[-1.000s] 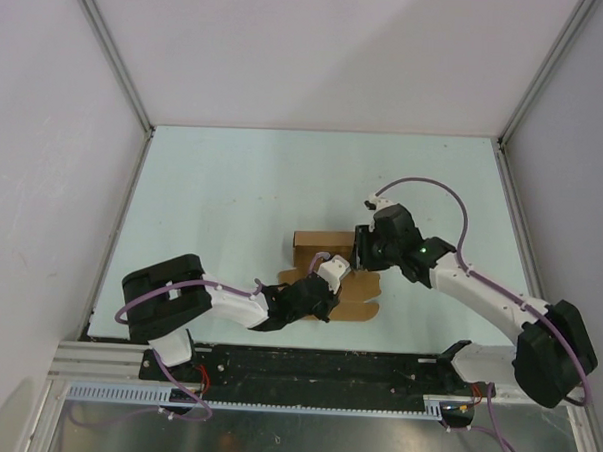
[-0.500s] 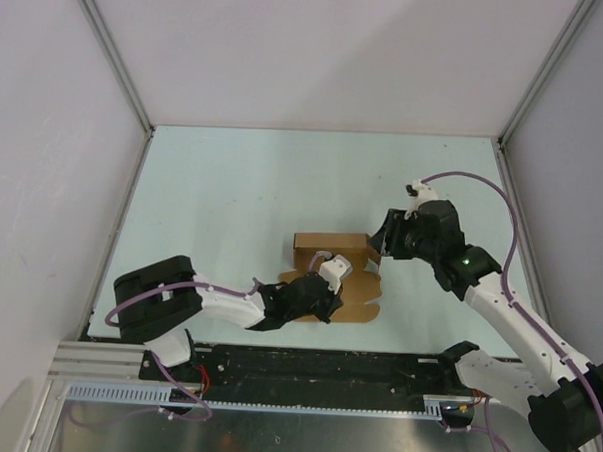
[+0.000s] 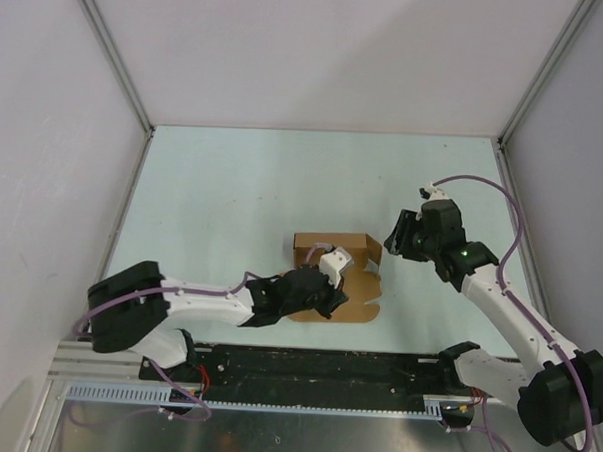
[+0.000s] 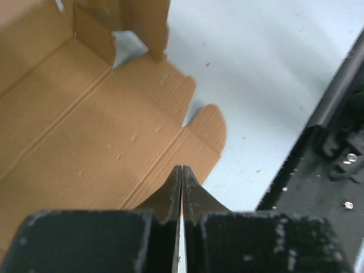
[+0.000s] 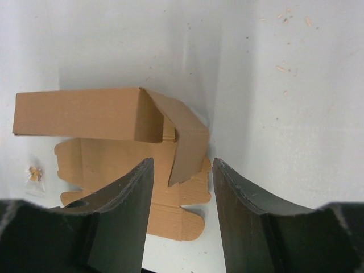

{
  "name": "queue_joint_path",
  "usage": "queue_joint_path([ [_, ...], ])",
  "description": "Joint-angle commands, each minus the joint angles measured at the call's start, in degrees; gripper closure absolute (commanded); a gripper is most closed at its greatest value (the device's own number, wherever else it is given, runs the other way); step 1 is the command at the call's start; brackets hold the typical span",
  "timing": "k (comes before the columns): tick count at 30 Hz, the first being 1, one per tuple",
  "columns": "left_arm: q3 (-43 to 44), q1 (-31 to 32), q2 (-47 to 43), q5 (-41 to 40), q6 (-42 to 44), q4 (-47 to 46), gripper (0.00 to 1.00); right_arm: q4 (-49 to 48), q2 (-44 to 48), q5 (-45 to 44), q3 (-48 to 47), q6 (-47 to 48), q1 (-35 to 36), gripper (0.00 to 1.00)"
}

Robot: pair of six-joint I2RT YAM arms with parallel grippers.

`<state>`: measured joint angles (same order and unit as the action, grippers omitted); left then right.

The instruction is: Fold the paper box

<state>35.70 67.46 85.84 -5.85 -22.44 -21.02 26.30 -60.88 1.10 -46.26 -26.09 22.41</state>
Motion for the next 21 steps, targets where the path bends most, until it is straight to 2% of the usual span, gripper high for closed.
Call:
queue_joint_path([
  [1,6.12,-0.14,-8.57,0.05,5.02,5.61,0.93,-0.46,1.03,-2.77,0.2,-0.98,-1.93,0.48],
  [5,10.69,-3.03,-14.03,0.48,8.55,10.11,0.69,-0.64,2.61,-2.6,0.99,-0.46,-3.6,0.52],
  [7,11.4,-8.27,-16.58,5.39,7.94,10.73,0.59,-0.73,3.57,-1.99,1.78,-0.72,-4.57,0.56],
  [10,12.46,-16.88,-18.34,14.68,6.09,10.73,0.54,-1.26,4.37,0.74,2.66,-0.98,-6.5,0.62],
  [13,13.07,-21.04,-17.82,12.99,10.28,11.08,0.53,-1.61,4.54,2.32,3.45,-1.25,-7.65,0.71],
  [15,13.43,-21.58,-16.51,11.22,12.84,11.08,0.54,-1.96,4.02,3.2,3.98,-1.34,-7.82,0.75],
  [18,15.27,-21.93,-10.97,11.12,18.55,11.08,0.64,-2.31,3.23,4.52,4.6,-1.51,-7.83,0.76],
  [21,17.2,-22.02,-5.7,12.87,20.4,10.91,0.69,-2.75,2.79,5.57,5.21,-1.6,-8.09,0.76],
])
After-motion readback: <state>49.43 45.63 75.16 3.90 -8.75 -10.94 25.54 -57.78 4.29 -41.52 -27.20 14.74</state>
